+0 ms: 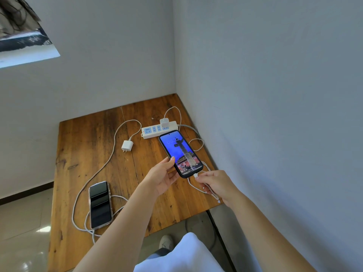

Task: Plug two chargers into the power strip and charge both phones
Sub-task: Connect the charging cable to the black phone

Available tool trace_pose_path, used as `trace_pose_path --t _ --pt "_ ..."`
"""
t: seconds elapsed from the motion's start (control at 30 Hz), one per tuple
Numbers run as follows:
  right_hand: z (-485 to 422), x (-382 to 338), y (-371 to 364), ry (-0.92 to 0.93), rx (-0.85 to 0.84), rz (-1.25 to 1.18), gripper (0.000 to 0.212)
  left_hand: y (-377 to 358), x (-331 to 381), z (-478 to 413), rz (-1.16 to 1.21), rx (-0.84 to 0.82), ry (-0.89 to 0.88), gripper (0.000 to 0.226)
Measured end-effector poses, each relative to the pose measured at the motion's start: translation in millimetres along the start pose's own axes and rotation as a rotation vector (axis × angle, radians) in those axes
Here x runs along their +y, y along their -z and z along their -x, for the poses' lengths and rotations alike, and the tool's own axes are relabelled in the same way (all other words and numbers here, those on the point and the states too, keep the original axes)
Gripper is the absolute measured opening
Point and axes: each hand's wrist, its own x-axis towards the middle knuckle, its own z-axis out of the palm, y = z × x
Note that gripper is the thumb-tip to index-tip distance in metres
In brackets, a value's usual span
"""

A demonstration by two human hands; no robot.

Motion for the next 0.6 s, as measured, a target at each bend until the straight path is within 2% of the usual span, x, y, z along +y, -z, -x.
trace_pose_path --t 0.27,0.4,0.6 --pt "-26.5 11.0 2.8 -0.046 0.030 0.088 0.014 -5.3 -1.9 -27.6 -0.054 0.090 0.056 0.033" --pt "-54.3 29.1 3.4 -0.062 0.062 0.301 0.014 -3.9 -13.9 -62.5 -0.096 0.193 0.122 0.033" --pt "-98.4 78.7 -1.0 -0.060 0.045 0.524 0.015 8.8 -44.0 -127.1 -0.165 0.243 0.170 0.038"
